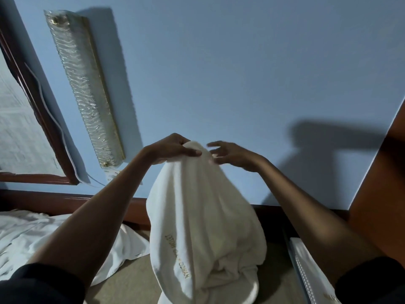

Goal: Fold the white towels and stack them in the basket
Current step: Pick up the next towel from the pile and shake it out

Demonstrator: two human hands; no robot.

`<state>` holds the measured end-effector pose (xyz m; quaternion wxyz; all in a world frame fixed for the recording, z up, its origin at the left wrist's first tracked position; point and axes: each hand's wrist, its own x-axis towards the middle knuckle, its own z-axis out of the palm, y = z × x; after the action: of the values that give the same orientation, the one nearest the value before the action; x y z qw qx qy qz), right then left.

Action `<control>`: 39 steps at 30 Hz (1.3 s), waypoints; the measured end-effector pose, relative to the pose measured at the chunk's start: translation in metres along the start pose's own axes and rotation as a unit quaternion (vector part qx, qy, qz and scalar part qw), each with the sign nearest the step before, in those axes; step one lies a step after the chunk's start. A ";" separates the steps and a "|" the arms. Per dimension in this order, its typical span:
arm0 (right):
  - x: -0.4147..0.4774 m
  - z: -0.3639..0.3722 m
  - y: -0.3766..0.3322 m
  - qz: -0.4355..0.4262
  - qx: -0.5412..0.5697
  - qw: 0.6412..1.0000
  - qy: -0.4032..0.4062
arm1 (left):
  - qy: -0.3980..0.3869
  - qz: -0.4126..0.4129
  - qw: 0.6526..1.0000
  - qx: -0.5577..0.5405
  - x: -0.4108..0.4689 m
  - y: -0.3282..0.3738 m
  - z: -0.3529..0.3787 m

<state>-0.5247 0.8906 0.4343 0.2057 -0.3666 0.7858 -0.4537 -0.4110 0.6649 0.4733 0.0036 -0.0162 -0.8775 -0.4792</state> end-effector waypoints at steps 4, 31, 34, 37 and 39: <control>-0.001 0.005 -0.007 -0.009 -0.008 0.995 -0.094 | -0.042 -0.003 0.999 0.026 0.001 0.009 0.003; -0.024 -0.040 0.000 -0.066 -0.033 0.969 0.235 | 0.257 -0.036 0.961 -0.092 -0.012 -0.056 -0.042; -0.023 -0.037 -0.015 -0.074 -0.015 0.970 0.230 | 0.288 -0.067 0.945 -0.143 -0.015 -0.064 -0.041; -0.022 -0.035 -0.026 -0.073 -0.011 0.970 0.233 | 0.267 -0.089 0.943 -0.178 -0.022 -0.070 -0.045; -0.022 -0.036 -0.029 -0.070 -0.012 0.967 0.244 | 0.247 -0.091 0.947 -0.185 -0.028 -0.069 -0.049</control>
<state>-0.5228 0.9183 0.4769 -0.0294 -0.3016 0.7899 -0.5331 -0.3855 0.5856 0.4413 0.1736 0.1823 -0.7429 -0.6203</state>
